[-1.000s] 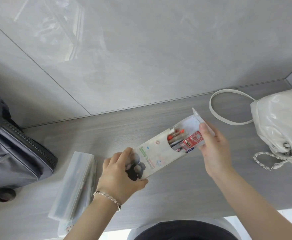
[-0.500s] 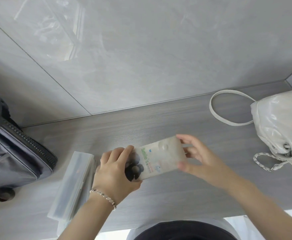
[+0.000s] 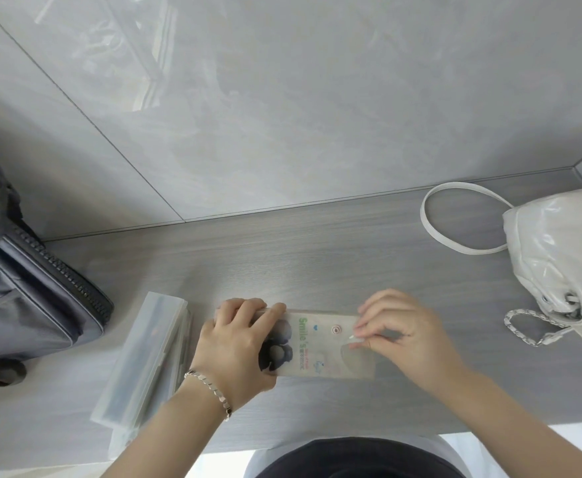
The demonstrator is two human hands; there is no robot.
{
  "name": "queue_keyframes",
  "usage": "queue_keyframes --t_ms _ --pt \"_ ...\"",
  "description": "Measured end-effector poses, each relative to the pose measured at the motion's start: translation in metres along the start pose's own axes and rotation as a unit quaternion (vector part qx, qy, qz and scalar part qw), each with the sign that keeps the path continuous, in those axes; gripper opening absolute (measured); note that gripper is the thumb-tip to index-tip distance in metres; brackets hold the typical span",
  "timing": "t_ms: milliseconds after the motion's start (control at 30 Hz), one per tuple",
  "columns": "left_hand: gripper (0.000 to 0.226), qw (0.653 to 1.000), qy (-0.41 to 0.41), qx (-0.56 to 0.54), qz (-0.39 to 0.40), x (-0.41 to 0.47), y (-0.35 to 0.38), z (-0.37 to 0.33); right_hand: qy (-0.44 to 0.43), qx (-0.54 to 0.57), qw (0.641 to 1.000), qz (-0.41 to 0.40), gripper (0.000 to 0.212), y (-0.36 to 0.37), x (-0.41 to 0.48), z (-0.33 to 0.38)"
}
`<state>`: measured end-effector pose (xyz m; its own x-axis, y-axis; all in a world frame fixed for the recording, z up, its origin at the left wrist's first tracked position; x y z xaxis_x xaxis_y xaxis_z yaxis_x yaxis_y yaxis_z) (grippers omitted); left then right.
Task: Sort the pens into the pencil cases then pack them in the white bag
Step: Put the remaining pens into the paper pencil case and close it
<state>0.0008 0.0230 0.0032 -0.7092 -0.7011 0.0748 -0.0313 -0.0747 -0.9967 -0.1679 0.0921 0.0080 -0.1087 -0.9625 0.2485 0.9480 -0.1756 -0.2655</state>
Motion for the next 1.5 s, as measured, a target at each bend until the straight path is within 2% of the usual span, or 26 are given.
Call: queue_keyframes --t_ms 100,233,433,600,700,767,833,933,1000,1167,1267,1333,1367,1400,1433,1500 --pt "0.084 0.999 0.013 0.015 -0.026 0.0 -0.008 -0.008 -0.074 -0.02 0.996 -0.041 0.024 -0.001 -0.005 0.013" --pt "0.073 0.99 0.041 0.053 -0.126 0.002 -0.03 -0.019 -0.085 -0.034 0.994 -0.054 0.014 -0.002 -0.009 0.014" --pt "0.068 0.973 0.036 0.094 -0.206 -0.005 -0.046 -0.027 -0.049 -0.035 0.997 -0.046 0.017 -0.006 -0.005 0.013" --pt "0.059 0.957 0.038 0.127 -0.258 -0.009 -0.057 -0.035 0.0 -0.036 0.998 -0.053 0.01 -0.008 -0.005 0.007" --pt "0.049 0.95 0.047 0.123 -0.284 -0.01 -0.063 -0.033 0.059 -0.001 0.996 -0.07 0.017 -0.011 -0.003 0.002" --pt "0.032 0.946 0.058 0.118 -0.297 -0.009 -0.066 -0.033 0.11 0.026 0.991 -0.077 0.032 -0.013 -0.003 -0.004" --pt "0.027 0.944 0.075 0.114 -0.3 -0.007 -0.066 -0.036 0.155 0.025 0.986 -0.05 0.047 -0.007 -0.004 -0.009" --pt "0.024 0.942 0.095 0.116 -0.299 -0.009 -0.061 -0.04 0.17 -0.023 0.985 0.017 0.042 0.005 -0.003 -0.014" --pt "0.029 0.945 0.094 0.118 -0.292 -0.011 -0.054 -0.038 0.165 -0.034 0.985 0.034 0.042 0.007 0.0 -0.013" --pt "0.048 0.958 0.07 0.123 -0.249 -0.024 -0.035 -0.029 0.229 0.003 0.968 0.105 0.049 0.016 0.007 -0.029" --pt "0.057 0.98 0.017 0.113 -0.16 -0.022 -0.012 -0.011 0.234 -0.015 0.962 0.138 0.042 0.03 0.018 -0.031" --pt "0.061 0.995 -0.065 0.037 -0.062 -0.018 0.006 0.008 0.195 -0.058 0.974 0.101 0.049 0.031 0.029 -0.026" --pt "0.064 0.992 -0.128 -0.013 -0.006 -0.02 0.016 0.02 0.17 -0.083 0.979 0.071 0.055 0.028 0.034 -0.022" --pt "0.067 0.974 -0.21 -0.067 0.046 -0.023 0.026 0.033 0.152 -0.099 0.982 0.045 0.058 0.025 0.039 -0.018" --pt "0.067 0.938 -0.304 -0.134 0.1 -0.03 0.039 0.046 0.146 -0.107 0.983 0.028 0.057 0.023 0.041 -0.017" --pt "0.066 0.838 -0.464 -0.248 0.143 -0.047 0.061 0.064 0.156 -0.116 0.981 0.025 0.051 0.021 0.039 -0.024"
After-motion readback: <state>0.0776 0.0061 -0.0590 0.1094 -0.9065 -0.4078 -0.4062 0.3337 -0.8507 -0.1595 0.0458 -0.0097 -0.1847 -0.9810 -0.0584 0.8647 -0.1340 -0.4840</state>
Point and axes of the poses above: each hand's wrist, its own x-axis towards the middle knuckle, its own y-axis out of the palm, z = x × y, the point moved 9 cm from there along x, towards the middle knuckle, and after that the axes turned 10 degrees about x, right-handed, at the moved point
